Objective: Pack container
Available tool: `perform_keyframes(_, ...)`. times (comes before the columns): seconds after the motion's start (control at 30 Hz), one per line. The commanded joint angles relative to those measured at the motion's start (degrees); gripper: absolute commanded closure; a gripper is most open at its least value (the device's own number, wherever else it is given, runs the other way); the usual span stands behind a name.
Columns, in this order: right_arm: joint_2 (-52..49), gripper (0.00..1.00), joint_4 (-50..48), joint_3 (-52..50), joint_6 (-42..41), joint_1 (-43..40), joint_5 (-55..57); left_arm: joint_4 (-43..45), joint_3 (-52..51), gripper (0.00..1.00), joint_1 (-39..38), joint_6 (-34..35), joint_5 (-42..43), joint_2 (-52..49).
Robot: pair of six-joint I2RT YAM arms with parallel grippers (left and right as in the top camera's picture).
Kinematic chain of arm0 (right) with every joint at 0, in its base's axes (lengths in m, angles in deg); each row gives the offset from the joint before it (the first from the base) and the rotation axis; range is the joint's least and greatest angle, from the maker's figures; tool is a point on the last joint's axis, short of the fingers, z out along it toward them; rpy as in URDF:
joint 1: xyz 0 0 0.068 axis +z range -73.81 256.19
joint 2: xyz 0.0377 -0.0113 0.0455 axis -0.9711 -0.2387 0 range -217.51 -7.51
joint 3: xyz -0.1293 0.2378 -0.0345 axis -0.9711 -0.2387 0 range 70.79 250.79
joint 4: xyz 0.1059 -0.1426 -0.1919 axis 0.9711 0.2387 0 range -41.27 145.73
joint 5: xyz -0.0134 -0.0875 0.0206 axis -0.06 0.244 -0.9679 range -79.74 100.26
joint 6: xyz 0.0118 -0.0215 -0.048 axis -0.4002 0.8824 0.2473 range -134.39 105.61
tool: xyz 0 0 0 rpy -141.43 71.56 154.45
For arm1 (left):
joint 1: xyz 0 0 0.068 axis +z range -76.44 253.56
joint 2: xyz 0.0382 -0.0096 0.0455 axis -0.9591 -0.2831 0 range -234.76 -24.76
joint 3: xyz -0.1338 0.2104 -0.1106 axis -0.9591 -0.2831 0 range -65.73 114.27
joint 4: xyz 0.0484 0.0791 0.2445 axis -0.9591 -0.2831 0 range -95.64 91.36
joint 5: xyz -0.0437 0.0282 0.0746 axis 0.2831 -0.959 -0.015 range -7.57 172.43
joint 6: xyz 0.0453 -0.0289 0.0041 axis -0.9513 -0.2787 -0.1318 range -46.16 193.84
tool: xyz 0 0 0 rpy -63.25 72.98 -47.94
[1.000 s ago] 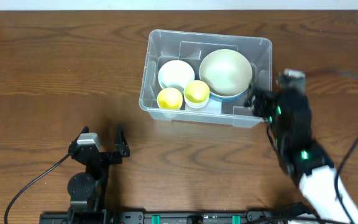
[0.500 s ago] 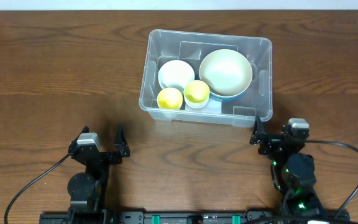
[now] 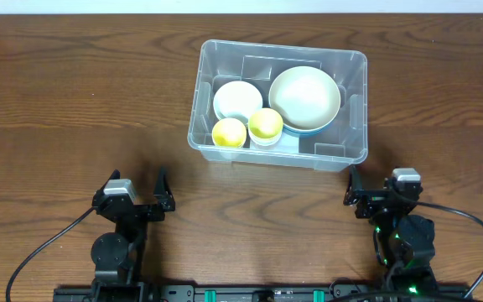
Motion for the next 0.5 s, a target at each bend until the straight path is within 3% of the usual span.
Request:
perform_keyframes(0.0,2.5,0.01,1.7,-0.4,1.8,-0.7,-0.8,-2.3,-0.9,0.02,0.3,-1.0,-0.9,0.3)
perform_keyframes(0.47,10.6,0.01,6.8,-0.5,7.6,-4.0,-3.2,-2.3,-0.9,0.02,0.3,-1.0,-0.9,0.3)
